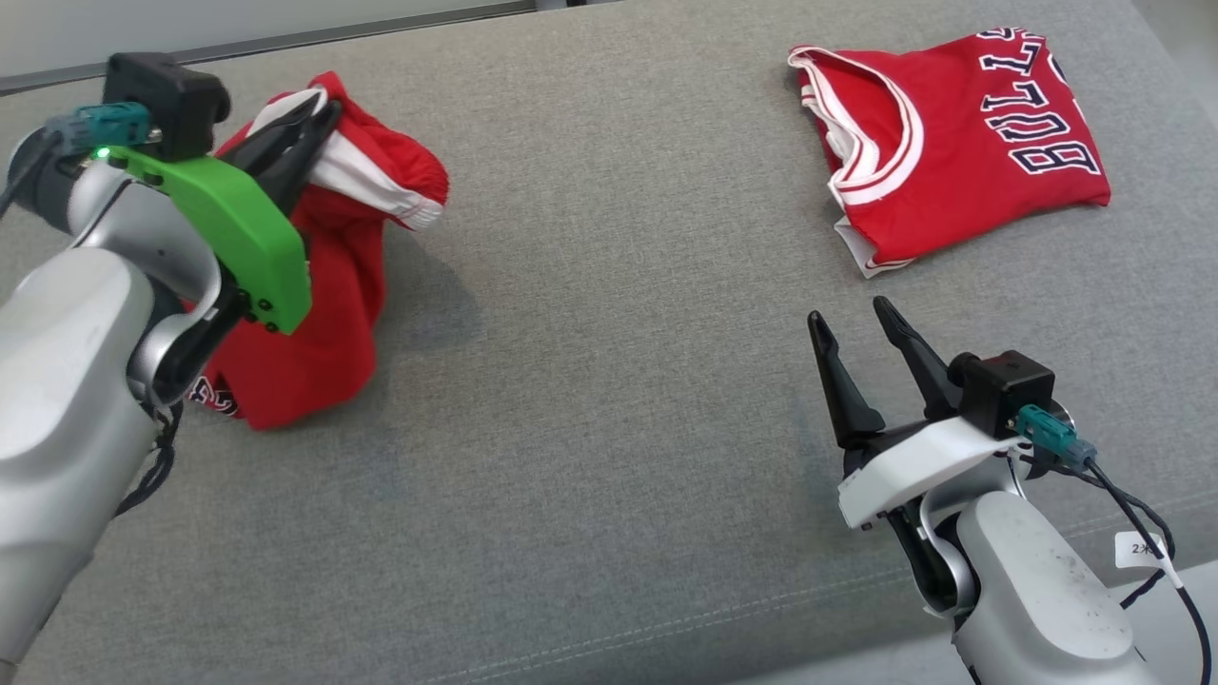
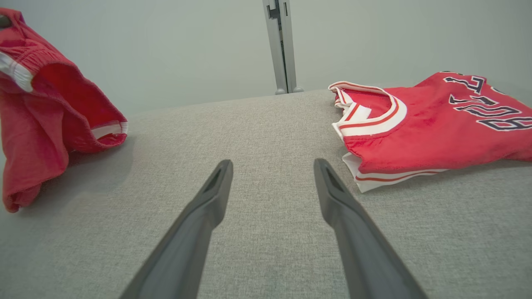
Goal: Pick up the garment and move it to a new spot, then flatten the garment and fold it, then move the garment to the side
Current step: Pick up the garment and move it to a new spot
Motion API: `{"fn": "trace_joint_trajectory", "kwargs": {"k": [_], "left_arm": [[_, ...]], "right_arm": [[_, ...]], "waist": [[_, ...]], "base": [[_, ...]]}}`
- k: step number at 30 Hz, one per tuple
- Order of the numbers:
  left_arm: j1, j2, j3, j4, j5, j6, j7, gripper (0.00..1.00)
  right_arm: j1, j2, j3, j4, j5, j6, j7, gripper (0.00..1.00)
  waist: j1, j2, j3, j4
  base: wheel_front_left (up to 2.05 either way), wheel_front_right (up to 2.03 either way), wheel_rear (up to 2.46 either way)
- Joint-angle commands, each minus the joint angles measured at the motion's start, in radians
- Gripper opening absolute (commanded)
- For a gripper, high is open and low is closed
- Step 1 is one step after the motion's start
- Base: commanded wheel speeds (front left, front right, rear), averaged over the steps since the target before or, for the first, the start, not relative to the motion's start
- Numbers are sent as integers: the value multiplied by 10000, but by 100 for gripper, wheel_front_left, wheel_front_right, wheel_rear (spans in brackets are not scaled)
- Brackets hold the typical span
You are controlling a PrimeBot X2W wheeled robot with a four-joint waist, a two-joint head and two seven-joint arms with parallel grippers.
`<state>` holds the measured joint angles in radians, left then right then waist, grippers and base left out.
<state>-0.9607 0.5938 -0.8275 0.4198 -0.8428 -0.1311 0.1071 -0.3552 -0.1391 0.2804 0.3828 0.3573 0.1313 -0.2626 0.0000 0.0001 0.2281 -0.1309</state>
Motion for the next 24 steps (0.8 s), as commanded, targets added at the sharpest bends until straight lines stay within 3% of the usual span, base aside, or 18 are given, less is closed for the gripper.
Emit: {"fn": "trace_joint_trajectory", "kwargs": {"k": [1, 12, 17, 24], "left_arm": [[-176, -127, -58, -171, 107, 16, -75, 0], [577, -1353, -525, -1412, 265, 462, -848, 0], [1530, -2051, -819, -874, 89, 653, -1421, 0], [2560, -3127, -1222, 482, -194, 434, -2325, 0]], "right_arm": [[10, 21, -46, -44, -53, -11, -36, 100], [232, 134, -257, -140, -188, -11, -40, 100], [273, 129, -226, -70, -226, -11, -39, 100], [185, 4, -130, 17, -187, -11, -41, 100]], "waist": [[0, -1, -13, -222], [0, -1, -21, -372], [0, -1, -131, -224], [0, -1, -201, 48]], "base": [[0, 0, 0], [0, 0, 0], [0, 0, 0], [0, 0, 0]]}}
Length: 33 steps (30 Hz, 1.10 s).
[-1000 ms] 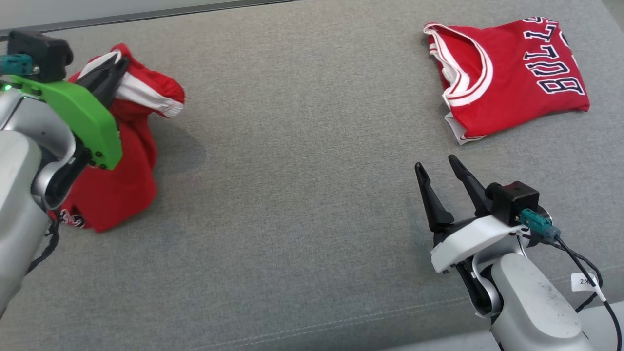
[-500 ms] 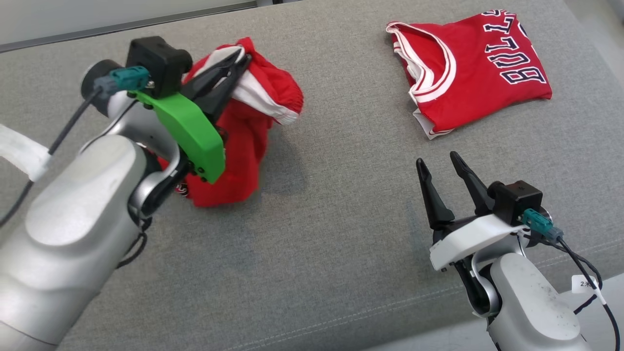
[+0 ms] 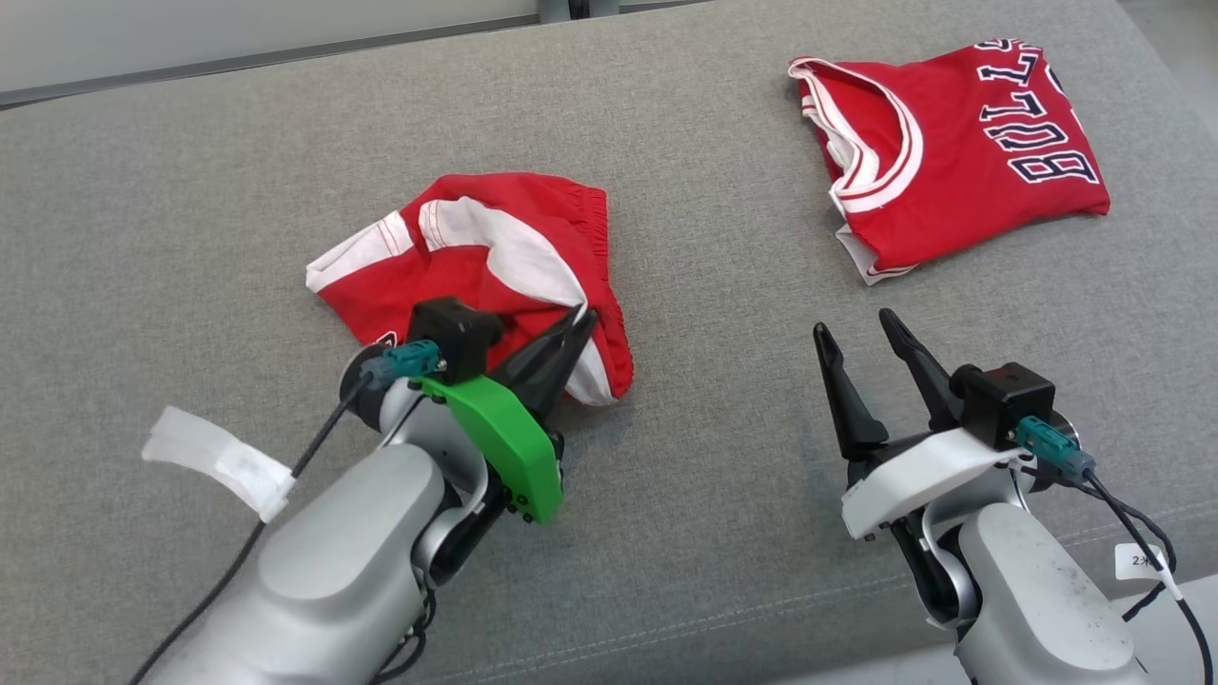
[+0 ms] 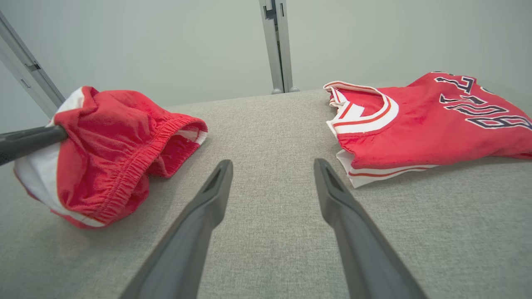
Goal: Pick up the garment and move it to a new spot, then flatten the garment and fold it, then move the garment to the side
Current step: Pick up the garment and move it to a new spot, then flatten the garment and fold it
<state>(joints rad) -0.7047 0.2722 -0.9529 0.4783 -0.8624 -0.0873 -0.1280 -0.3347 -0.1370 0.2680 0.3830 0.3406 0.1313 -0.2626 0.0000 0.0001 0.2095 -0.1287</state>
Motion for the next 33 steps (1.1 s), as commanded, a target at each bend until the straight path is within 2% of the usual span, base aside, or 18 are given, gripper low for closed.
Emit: {"fn": "trace_joint_trajectory", "kwargs": {"k": [1, 3, 4, 5, 6, 7, 12, 17, 27, 33], "left_arm": [[104, -56, -28, 88, -18, -39, -87, 0], [243, -330, -146, 474, 5, -116, -337, 0], [282, -469, -190, 655, -6, -156, -471, 13], [322, -604, -251, 829, 14, -185, -568, 46], [364, -741, -336, 983, 23, -203, -631, 95], [385, -856, -383, 1098, 33, -241, -718, 100], [404, -1158, -414, 1403, 96, -321, -1080, 100], [568, -1089, -92, 1171, 326, -166, -1296, 100], [920, 17, 794, 597, 691, 430, -1376, 100], [953, 530, 1241, 1148, 450, 349, -1379, 100]], "right_arm": [[-20, -26, 10, 30, -10, -11, -40, 100], [-13, -44, 34, 58, 1, -11, -41, 100], [-10, -50, 36, 69, 2, -11, -40, 100], [-4, -43, 39, 75, -5, -11, -40, 100], [13, -38, 28, 78, -13, -11, -41, 100], [41, -48, 2, 82, -20, -11, -40, 100], [229, -68, -75, 88, -36, -11, -40, 100], [424, -103, -155, 107, -7, -11, -40, 100], [541, -82, -84, 86, 12, -11, -40, 100], [389, -141, -1, 83, 55, -11, -40, 100]], "waist": [[0, -1, -22, 59], [0, -1, -34, 119], [0, -1, -43, 150], [0, -1, -53, 178], [0, -1, -65, 211], [0, -1, -83, 251], [0, -1, -216, 474], [0, -1, -462, 723], [0, -1, -669, 916], [0, -1, -500, 708]], "base": [[0, 0, 0], [0, 0, 0], [0, 0, 0], [0, 0, 0], [0, 0, 0], [0, 0, 0], [0, 0, 0], [0, 0, 0], [0, 0, 0], [0, 0, 0]]}}
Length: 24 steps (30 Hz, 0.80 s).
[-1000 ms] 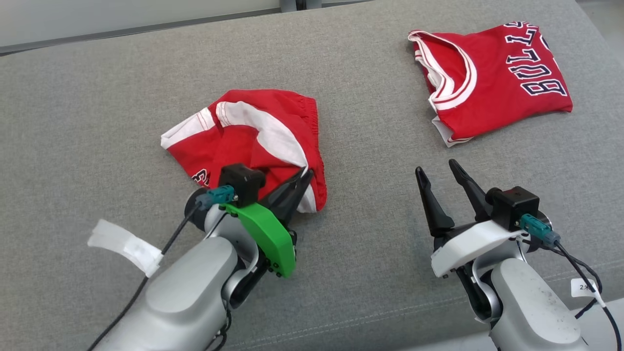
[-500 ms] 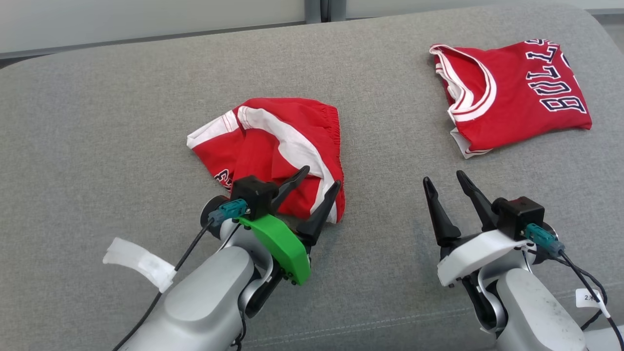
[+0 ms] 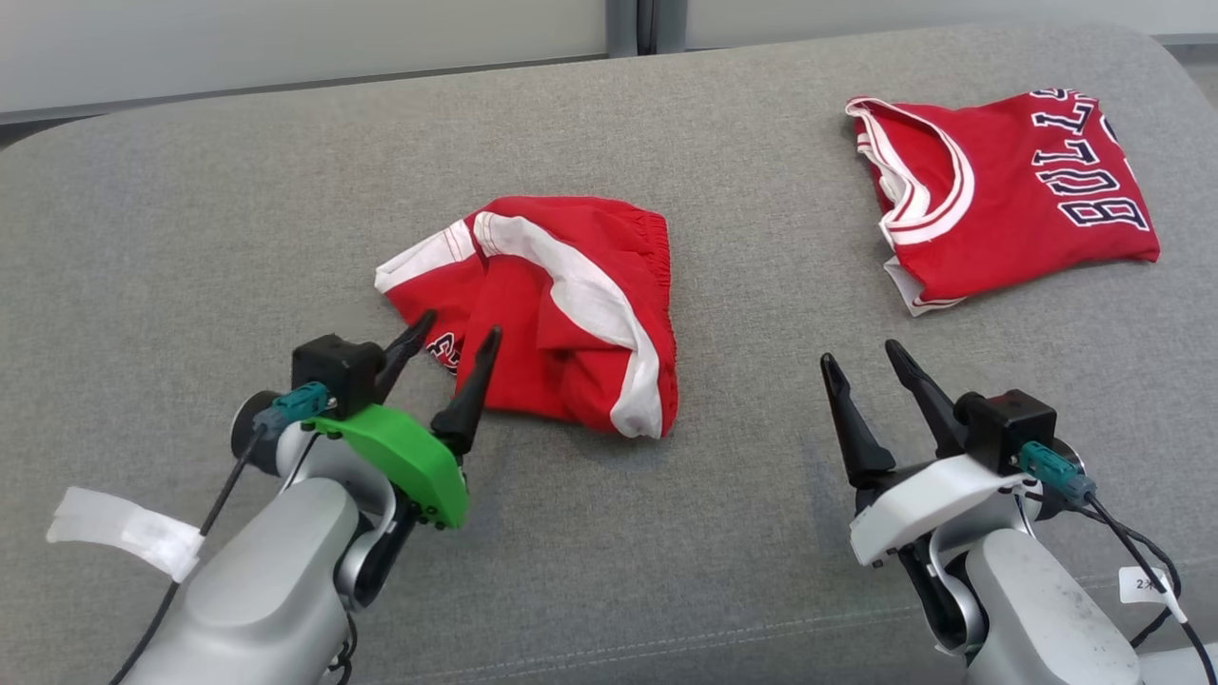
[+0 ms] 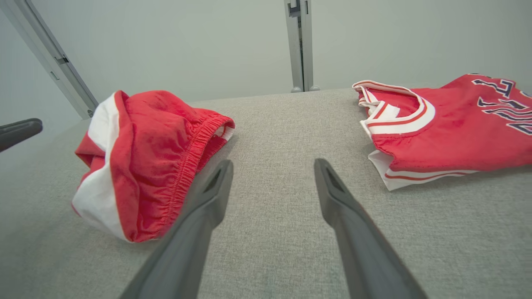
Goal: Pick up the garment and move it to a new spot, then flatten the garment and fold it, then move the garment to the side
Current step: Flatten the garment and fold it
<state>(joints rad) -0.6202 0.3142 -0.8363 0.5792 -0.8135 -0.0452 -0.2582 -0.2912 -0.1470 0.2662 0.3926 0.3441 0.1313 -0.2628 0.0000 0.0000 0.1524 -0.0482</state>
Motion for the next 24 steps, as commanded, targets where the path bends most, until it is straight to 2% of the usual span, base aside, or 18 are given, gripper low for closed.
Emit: {"fn": "trace_joint_trajectory", "kwargs": {"k": [1, 8, 23, 24], "left_arm": [[53, 157, 89, 325, -49, -88, -75, 100], [-344, 148, 17, 1365, -96, -350, 69, 100], [-926, -343, -376, 3518, -433, -803, 189, 100], [-946, -358, -412, 3612, -438, -819, 199, 98]], "right_arm": [[-72, -53, 22, -8, 11, -11, -38, 100], [-180, -81, 41, -31, 10, -11, -39, 100], [-351, -88, 88, -21, 24, -11, -39, 100], [-358, -89, 93, -23, 17, -11, -39, 100]], "waist": [[0, 0, 97, -143], [0, 0, 295, -398], [0, 0, 560, -968], [0, 0, 564, -988]], "base": [[0, 0, 0], [0, 0, 0], [0, 0, 0], [0, 0, 0]]}}
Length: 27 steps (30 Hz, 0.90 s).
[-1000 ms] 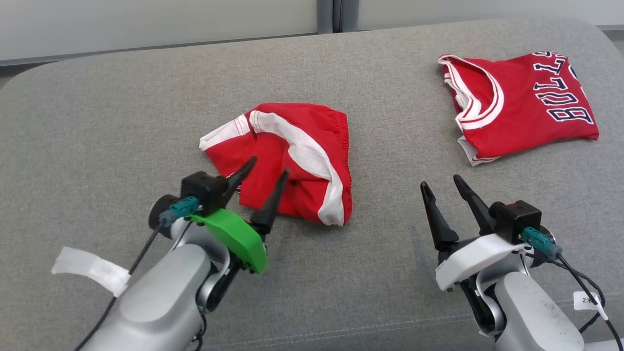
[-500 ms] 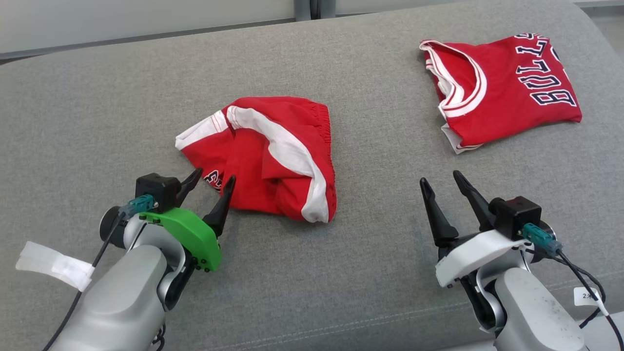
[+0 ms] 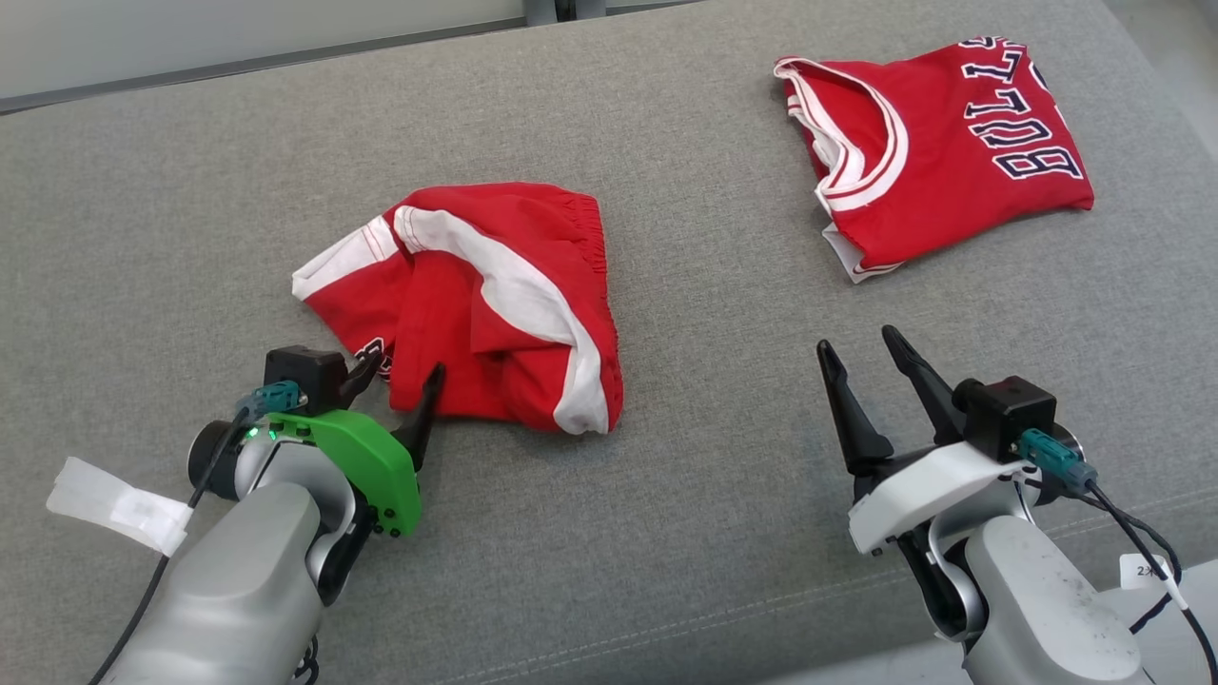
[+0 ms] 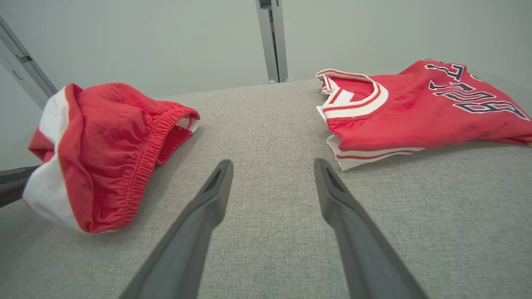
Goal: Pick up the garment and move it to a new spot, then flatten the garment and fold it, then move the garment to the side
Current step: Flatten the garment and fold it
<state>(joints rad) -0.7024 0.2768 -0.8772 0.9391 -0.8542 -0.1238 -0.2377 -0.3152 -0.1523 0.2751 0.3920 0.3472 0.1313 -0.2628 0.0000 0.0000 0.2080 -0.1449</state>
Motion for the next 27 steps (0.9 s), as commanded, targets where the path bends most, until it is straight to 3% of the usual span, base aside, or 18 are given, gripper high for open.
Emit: {"fn": "trace_joint_trajectory", "kwargs": {"k": [1, 2, 3, 5, 12, 19, 27], "left_arm": [[-129, -21, -23, 118, -100, -46, 42, 70], [-134, -51, -57, 211, -128, -60, 49, 45], [-158, -63, -98, 273, -137, -67, 41, 36], [-209, -131, -118, 360, -238, -65, -2, 0], [-369, -206, -250, 340, -135, -72, -207, 0], [-403, -49, 6, -68, 102, -58, -276, 0], [146, 248, 676, -1165, 558, 290, -263, 0]], "right_arm": [[-128, -37, 13, -17, -15, -11, -39, 100], [-133, -46, 21, -16, -12, -11, -39, 100], [-136, -53, 27, -18, -9, -11, -39, 100], [-134, -58, 15, -26, -18, -11, -39, 100], [15, -60, -100, -18, -134, -11, -39, 100], [218, -39, -120, 19, -99, -11, -39, 100], [347, 8, -136, 55, -57, -11, -40, 100]], "waist": [[0, 0, 9, -38], [0, 0, 9, -53], [0, 0, 12, -64], [0, 0, 16, -61], [0, 0, -96, 142], [0, 0, -336, 786], [0, 0, -560, 1477]], "base": [[0, 0, 0], [0, 0, 0], [0, 0, 0], [0, 0, 0], [0, 0, 0], [0, 0, 0], [0, 0, 0]]}}
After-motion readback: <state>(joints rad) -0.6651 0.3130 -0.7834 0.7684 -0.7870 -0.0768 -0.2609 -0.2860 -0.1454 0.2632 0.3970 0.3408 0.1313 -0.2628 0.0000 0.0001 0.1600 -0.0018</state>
